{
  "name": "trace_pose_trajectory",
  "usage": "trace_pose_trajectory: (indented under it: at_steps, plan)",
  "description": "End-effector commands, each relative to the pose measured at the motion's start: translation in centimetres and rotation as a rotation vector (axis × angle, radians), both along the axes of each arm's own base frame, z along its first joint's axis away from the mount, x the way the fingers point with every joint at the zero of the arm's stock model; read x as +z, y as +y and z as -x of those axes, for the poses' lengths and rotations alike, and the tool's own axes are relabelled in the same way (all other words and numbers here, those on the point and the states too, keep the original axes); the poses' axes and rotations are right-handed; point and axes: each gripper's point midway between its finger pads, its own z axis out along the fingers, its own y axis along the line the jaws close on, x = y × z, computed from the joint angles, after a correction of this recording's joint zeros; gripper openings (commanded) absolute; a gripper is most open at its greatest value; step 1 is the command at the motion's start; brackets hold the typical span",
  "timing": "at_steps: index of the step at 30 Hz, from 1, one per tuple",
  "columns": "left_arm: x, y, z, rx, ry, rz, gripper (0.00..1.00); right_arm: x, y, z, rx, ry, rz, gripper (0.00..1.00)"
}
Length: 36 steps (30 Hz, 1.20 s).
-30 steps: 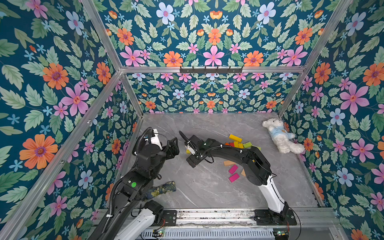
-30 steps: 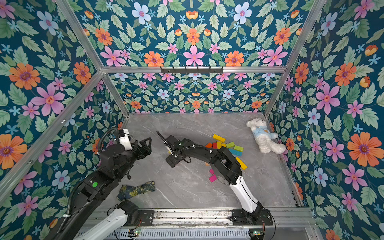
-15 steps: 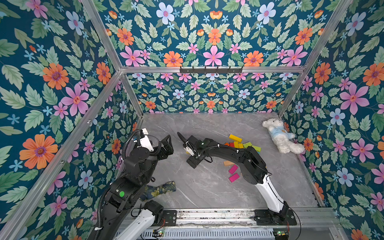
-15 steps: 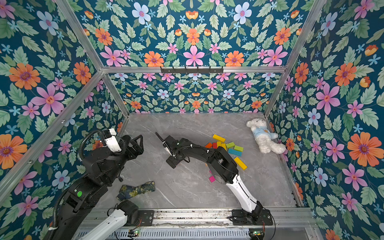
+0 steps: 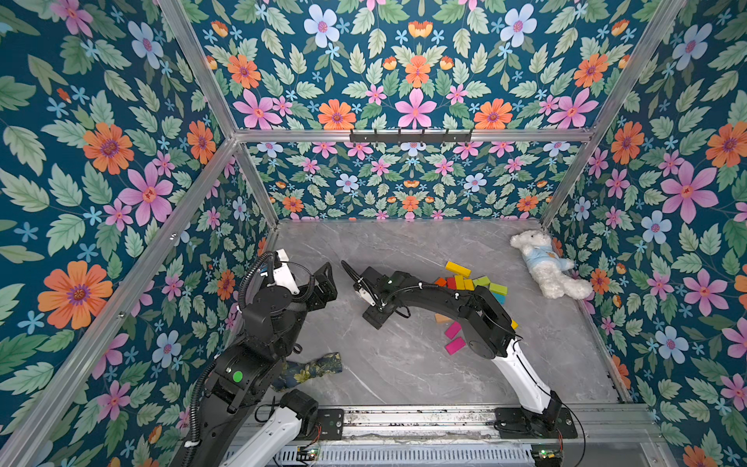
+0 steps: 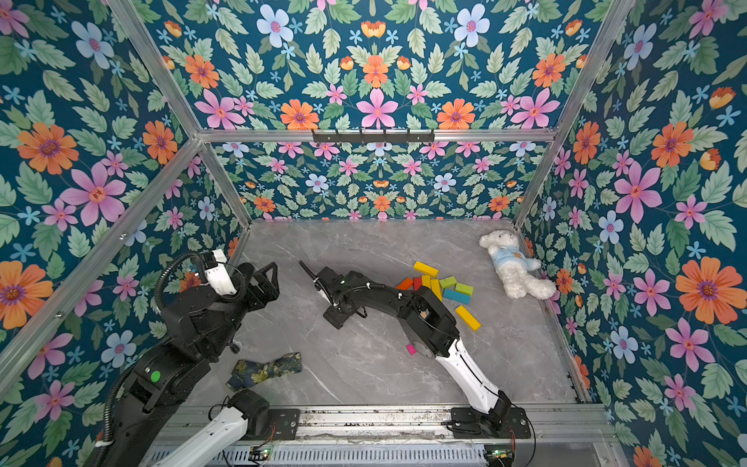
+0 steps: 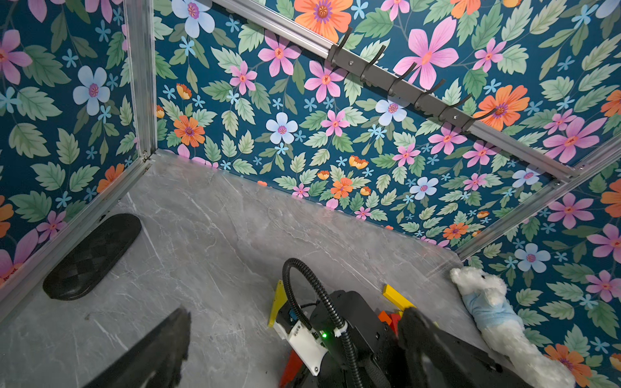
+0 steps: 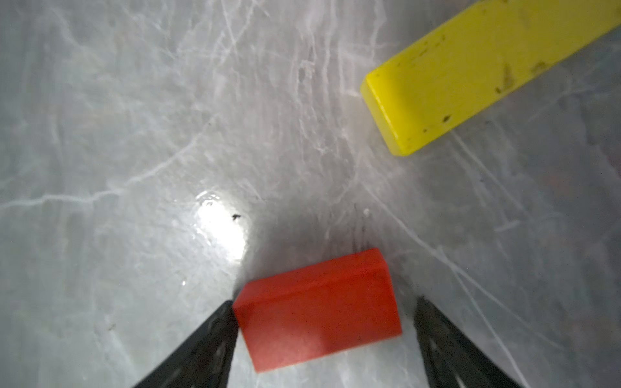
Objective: Assemble the letter h with building blocks
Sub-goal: Pick up the building block from the center of the board.
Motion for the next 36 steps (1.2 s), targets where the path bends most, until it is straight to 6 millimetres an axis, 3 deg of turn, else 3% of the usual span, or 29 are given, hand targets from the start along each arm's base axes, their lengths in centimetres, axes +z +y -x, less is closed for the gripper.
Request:
trace_pose_trajectory:
  at_steps: [1, 12, 22, 27, 36]
  plan:
    - [0.1, 0.3, 0.1, 0.012, -0.004, -0.012, 0.99, -0.3, -0.3, 0.2, -0.011, 0.011, 0.017, 0.8]
    - [-0.7, -0.1, 0.3, -0.012, 0.004, -0.005, 0.99, 0.6, -0.5, -0.6, -0.211, -0.006, -0.011, 0.7]
    - [-0.7, -0.2, 0.8, -0.037, -0.006, 0.005, 0.99, 2.6, -1.3, -1.4, -0.657, 0.002, -0.041, 0.7]
    - [-0.6, 0.1, 1.3, -0.04, -0.022, 0.006, 0.99, 3.1, -0.3, -1.1, -0.576, -0.018, -0.05, 0.87]
    - [-0.9, 0.1, 1.4, -0.048, -0.016, -0.002, 0.99, 1.6, -0.6, -0.1, -0.239, -0.001, 0.05, 0.93]
